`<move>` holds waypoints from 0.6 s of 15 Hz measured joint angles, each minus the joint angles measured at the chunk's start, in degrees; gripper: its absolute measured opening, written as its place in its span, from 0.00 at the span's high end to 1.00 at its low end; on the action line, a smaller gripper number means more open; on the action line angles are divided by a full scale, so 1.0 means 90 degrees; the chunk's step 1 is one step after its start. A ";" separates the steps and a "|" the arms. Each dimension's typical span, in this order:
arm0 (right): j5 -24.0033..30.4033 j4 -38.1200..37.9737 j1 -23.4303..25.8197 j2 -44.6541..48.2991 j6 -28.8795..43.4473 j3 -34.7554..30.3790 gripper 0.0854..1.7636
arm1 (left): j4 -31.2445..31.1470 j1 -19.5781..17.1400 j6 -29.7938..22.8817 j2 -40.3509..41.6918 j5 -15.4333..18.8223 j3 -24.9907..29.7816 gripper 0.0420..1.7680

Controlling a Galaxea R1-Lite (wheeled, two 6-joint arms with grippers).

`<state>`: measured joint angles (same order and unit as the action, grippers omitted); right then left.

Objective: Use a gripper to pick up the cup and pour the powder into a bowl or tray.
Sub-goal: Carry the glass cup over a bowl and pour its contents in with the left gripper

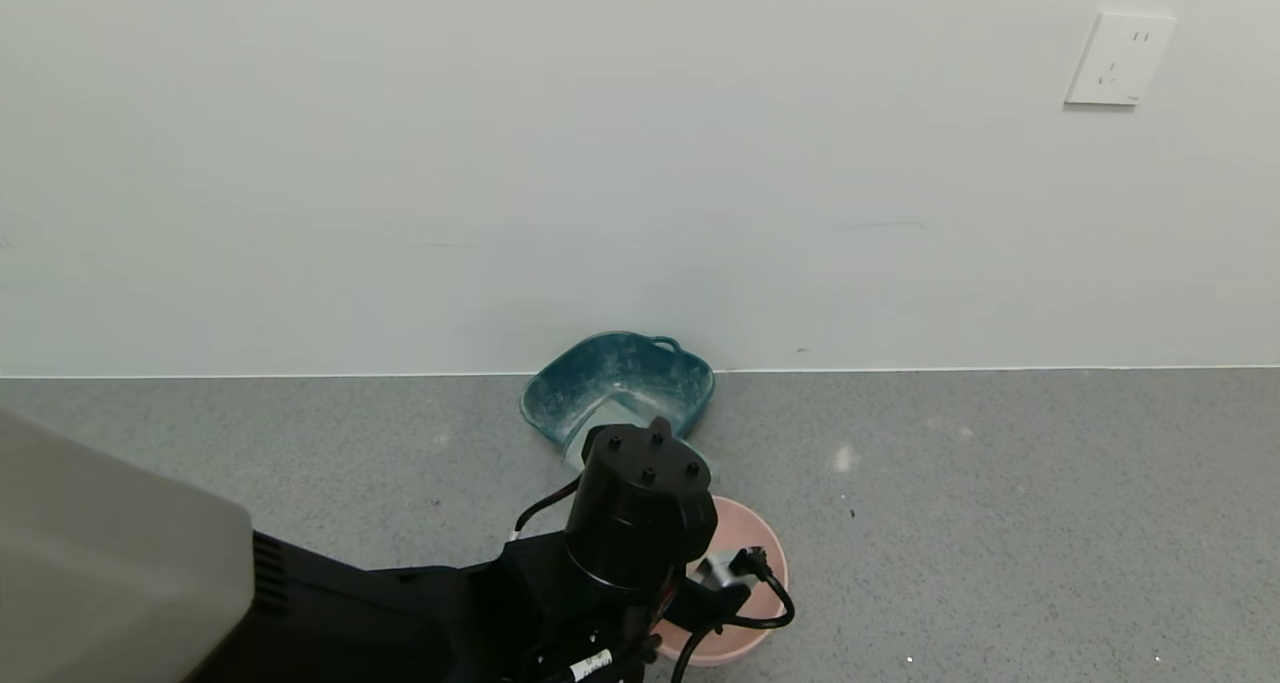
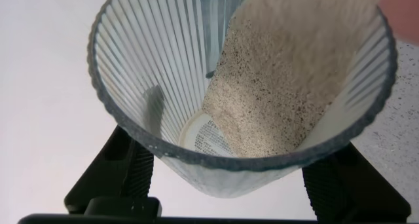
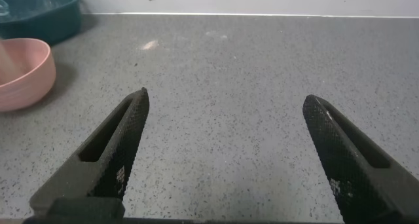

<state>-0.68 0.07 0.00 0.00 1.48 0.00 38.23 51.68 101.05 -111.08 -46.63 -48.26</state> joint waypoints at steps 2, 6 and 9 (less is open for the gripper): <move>0.0000 0.0000 0.0000 0.0000 0.0001 0.0000 0.03 | 0.0000 0.0009 0.0005 0.0000 -0.0049 0.0007 0.28; 0.0000 0.0000 0.0000 0.0000 0.0001 0.0000 0.03 | 0.0003 0.0028 0.0008 0.0000 -0.0084 -0.0005 0.28; -0.0003 0.0000 0.0000 0.0000 0.0000 0.0000 0.03 | 0.0020 0.0049 -0.0004 0.0000 -0.0089 -0.0005 0.28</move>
<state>-0.71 0.07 0.00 0.00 1.48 0.00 38.41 52.11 101.01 -111.08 -47.43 -48.31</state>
